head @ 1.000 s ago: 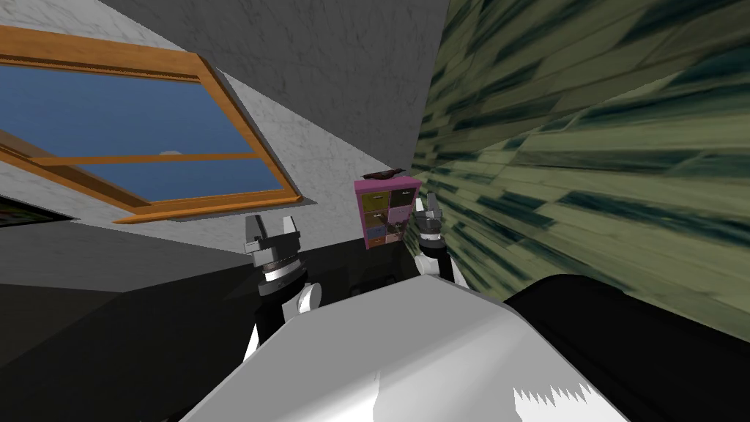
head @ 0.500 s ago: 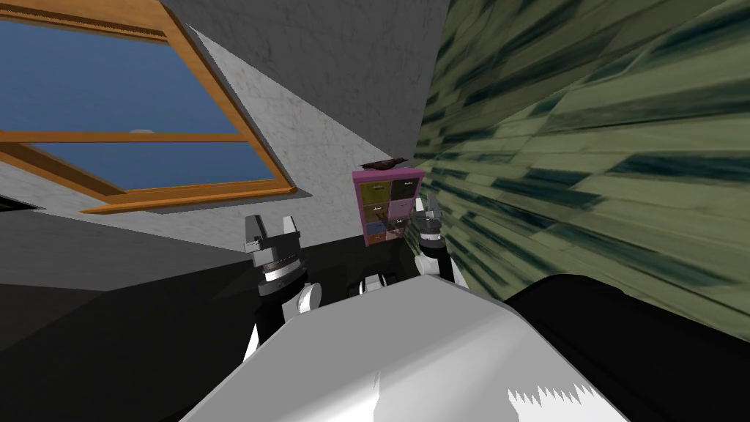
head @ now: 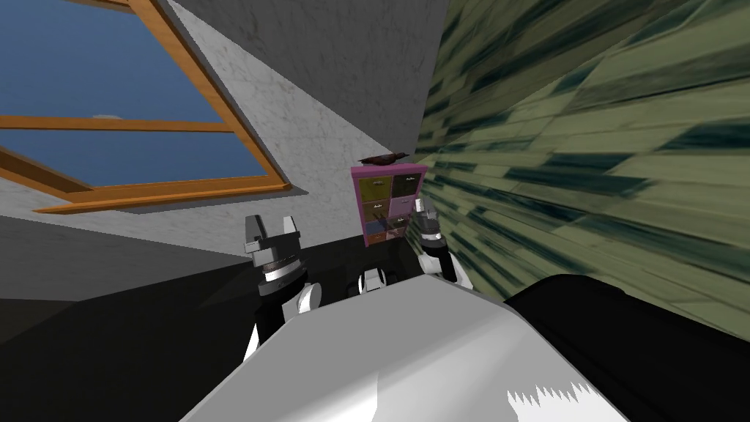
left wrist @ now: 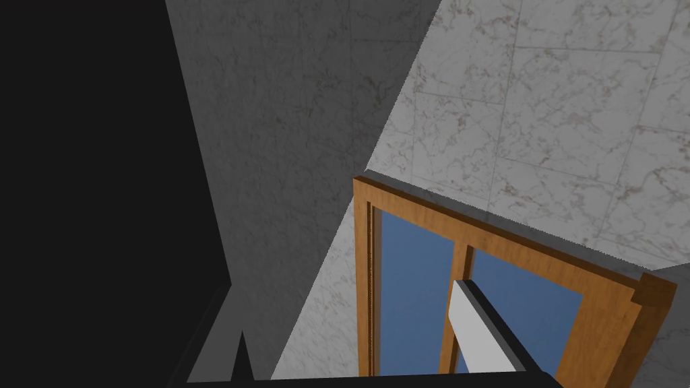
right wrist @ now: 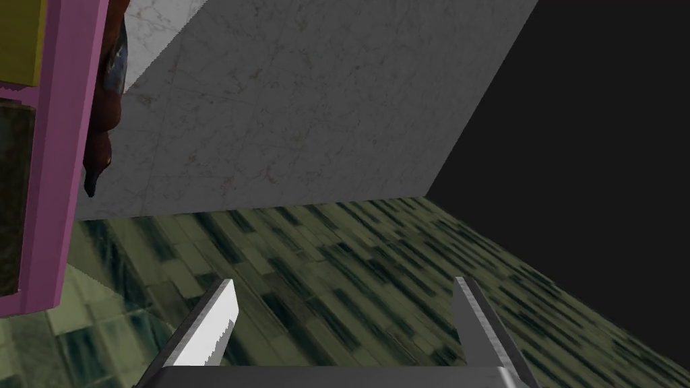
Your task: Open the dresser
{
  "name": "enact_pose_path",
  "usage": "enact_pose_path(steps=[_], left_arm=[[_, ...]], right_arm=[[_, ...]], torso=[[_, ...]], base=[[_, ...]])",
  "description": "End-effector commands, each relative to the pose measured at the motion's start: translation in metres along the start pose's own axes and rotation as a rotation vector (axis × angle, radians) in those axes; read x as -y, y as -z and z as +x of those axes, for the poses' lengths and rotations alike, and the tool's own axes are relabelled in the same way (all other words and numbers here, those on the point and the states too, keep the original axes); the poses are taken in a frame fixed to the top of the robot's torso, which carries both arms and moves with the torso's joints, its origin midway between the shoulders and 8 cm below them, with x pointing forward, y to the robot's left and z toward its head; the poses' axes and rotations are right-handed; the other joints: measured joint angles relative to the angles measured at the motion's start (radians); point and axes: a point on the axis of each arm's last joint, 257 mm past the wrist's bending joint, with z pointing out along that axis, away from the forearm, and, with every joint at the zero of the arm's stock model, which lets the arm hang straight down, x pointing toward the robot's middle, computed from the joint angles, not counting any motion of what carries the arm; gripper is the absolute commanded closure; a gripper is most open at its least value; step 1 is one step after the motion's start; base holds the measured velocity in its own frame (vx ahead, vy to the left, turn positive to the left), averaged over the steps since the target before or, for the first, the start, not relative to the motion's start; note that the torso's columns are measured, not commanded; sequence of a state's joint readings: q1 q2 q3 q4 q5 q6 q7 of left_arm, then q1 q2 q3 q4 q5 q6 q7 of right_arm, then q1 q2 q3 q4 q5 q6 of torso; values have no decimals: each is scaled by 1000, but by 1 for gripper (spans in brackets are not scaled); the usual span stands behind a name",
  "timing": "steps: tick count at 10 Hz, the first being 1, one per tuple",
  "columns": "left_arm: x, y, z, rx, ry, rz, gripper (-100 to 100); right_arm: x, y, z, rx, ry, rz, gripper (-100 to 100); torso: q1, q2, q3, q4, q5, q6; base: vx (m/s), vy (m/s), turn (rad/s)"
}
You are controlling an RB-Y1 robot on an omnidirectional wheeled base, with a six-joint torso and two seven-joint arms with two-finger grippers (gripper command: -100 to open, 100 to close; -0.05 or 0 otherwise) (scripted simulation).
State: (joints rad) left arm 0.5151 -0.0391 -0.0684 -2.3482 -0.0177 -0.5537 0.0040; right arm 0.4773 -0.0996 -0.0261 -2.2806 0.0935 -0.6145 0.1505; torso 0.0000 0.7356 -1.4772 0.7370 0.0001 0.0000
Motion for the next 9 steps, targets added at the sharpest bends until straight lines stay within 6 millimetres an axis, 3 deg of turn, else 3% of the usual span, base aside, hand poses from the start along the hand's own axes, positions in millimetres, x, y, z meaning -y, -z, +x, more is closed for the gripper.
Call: enact_pose_path(steps=[1,9], left_arm=[[0,0,0,0,0,0,0],[0,0,0,0,0,0,0]], right_arm=[[5,3,0,-31,117,-5,-100],[26,11,-3,-104,449,-19,-100]], torso=[[0,3,2,1,0,0],[0,3,1,1,0,0]], base=[[58,36,-33],[57,32,-30]])
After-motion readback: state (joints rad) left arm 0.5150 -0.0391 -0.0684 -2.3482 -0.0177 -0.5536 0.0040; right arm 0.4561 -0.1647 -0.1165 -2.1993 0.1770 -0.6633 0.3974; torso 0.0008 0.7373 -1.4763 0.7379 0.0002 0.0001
